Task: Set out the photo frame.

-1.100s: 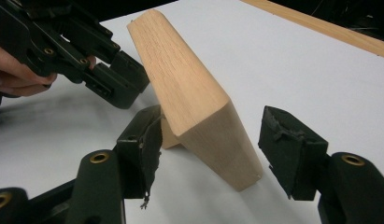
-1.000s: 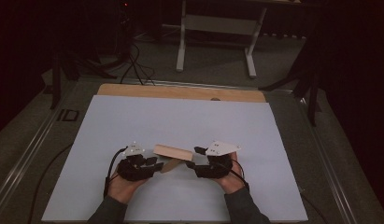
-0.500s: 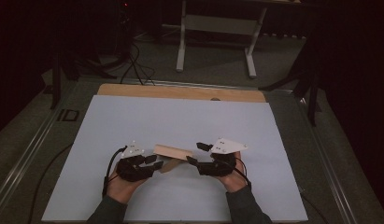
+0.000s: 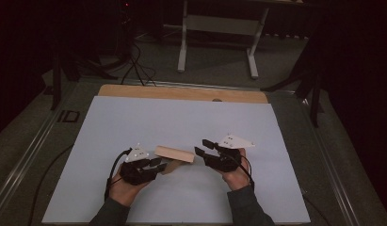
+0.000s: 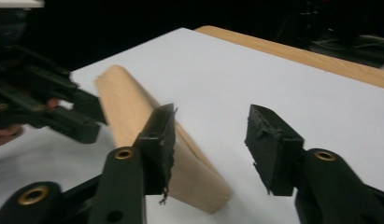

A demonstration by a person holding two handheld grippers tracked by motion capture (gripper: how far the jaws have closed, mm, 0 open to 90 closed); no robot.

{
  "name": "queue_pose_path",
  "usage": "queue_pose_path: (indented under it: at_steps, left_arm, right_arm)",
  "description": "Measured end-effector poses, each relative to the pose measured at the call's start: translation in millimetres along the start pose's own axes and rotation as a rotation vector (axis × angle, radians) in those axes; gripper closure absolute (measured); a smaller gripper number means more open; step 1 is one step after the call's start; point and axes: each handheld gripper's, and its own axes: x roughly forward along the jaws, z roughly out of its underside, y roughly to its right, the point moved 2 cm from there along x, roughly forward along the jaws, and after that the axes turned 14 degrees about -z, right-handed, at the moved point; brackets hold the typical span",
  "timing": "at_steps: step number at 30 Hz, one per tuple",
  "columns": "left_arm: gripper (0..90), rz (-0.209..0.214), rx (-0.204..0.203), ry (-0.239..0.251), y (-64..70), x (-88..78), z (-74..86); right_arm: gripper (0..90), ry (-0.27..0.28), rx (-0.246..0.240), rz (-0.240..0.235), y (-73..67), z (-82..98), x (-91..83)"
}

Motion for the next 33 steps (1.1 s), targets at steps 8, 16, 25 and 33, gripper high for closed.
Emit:
queue_pose_path:
  at_steps: [8,16,25,33]
  left_arm:
    - [68.7,-0.018,-0.004,-0.003,-0.8,2.2,0.4]
    - [71.5,-0.014,-0.006,-0.003,-1.5,5.4,0.1]
    - [80.8,-0.017,-0.007,-0.004,-3.8,8.2,-0.7]
    - [86.7,-0.044,0.005,0.001,-2.8,12.9,-4.5]
  right_arm:
    - [74.9,-0.029,0.051,0.062,13.4,12.8,10.8]
    - [85.4,-0.059,0.091,0.010,16.1,19.5,26.0]
    - [85.5,-0.061,0.113,-0.042,16.3,23.7,29.9]
    - [85.6,-0.070,0.106,-0.046,16.5,25.6,28.6]
